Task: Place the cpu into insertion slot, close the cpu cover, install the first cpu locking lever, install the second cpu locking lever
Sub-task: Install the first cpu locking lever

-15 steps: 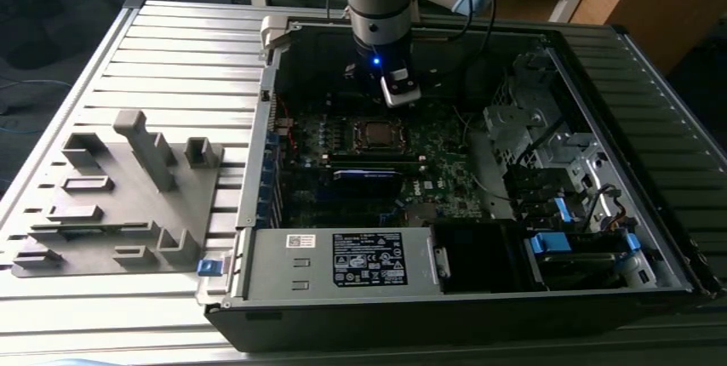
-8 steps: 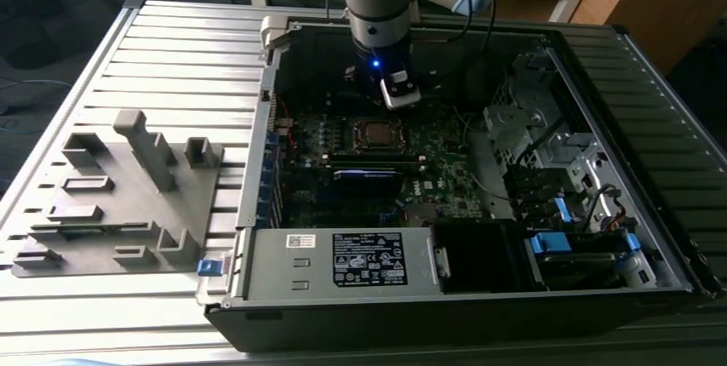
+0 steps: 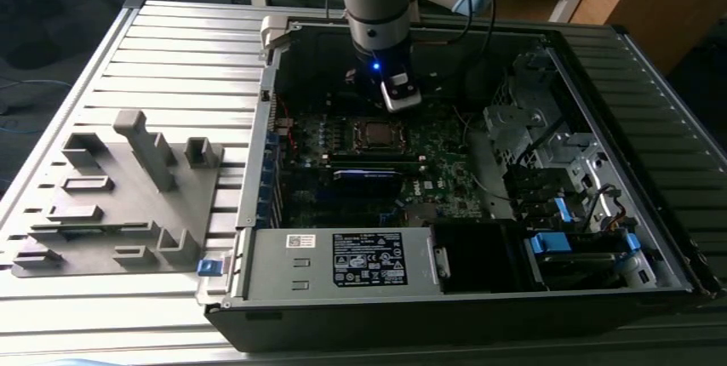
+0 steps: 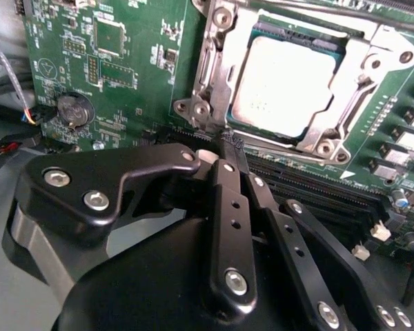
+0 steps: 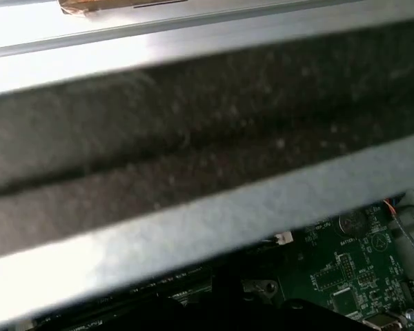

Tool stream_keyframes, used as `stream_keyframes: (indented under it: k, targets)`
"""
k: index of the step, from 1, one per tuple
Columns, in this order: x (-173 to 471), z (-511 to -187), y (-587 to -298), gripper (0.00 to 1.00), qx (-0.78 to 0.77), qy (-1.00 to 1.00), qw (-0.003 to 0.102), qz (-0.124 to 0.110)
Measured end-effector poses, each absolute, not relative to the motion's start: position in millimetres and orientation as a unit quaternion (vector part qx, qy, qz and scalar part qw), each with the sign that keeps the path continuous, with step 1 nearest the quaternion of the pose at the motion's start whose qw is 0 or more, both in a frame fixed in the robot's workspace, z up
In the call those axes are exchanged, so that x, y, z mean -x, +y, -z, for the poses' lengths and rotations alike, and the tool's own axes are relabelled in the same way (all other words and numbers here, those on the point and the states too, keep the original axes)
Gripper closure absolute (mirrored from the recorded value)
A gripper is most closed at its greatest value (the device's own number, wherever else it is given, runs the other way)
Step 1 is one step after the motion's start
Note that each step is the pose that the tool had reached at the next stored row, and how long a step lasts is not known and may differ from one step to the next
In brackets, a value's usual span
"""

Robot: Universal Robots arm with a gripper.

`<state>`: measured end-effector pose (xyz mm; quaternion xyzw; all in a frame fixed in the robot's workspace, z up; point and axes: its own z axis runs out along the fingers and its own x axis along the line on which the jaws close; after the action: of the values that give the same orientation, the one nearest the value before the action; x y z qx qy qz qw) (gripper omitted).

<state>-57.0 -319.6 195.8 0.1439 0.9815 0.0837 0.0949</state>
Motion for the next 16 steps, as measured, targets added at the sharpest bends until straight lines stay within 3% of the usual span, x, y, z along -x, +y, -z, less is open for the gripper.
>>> stream_keyframes:
  k: [8,16]
  targets:
    - [57.5,-193.4,-322.8,0.89,-0.142,0.981,0.102,-0.082]
    - [57.6,-192.2,-322.9,0.89,-0.142,0.981,0.103,-0.082]
